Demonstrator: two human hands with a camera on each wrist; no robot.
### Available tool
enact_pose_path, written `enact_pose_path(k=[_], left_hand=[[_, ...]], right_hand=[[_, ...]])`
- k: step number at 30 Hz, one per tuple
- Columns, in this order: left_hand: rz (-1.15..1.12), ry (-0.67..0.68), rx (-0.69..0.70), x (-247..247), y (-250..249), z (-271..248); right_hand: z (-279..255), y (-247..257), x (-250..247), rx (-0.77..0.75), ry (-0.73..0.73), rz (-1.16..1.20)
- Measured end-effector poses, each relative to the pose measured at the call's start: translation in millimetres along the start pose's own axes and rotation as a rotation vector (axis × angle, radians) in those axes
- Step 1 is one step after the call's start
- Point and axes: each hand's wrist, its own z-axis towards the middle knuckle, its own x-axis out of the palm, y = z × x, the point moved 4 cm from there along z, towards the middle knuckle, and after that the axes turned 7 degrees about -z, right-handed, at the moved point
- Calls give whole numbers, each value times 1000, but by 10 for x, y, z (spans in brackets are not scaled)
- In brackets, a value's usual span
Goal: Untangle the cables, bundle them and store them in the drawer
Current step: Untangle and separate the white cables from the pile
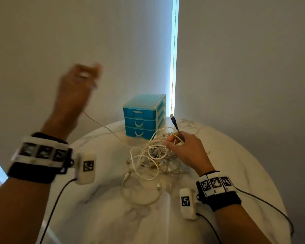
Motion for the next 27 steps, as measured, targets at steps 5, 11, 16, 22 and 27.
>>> enact_pose_path(k=[5,11,16,22,27], left_hand=[[669,651,6,1024,473,-629],[842,866,2,1508,733,-779],[894,759,93,1478,714,-638],[647,237,227,1104,350,-321],[119,-229,257,573,60,19]], right_hand=[[-13,16,24,-28,-28,123],[17,-27,23,-9,-7,235],[53,-98,34,40,-20,238],[27,-190,-3,111,-22,29],[-10,-159,-47,144,-50,-14]])
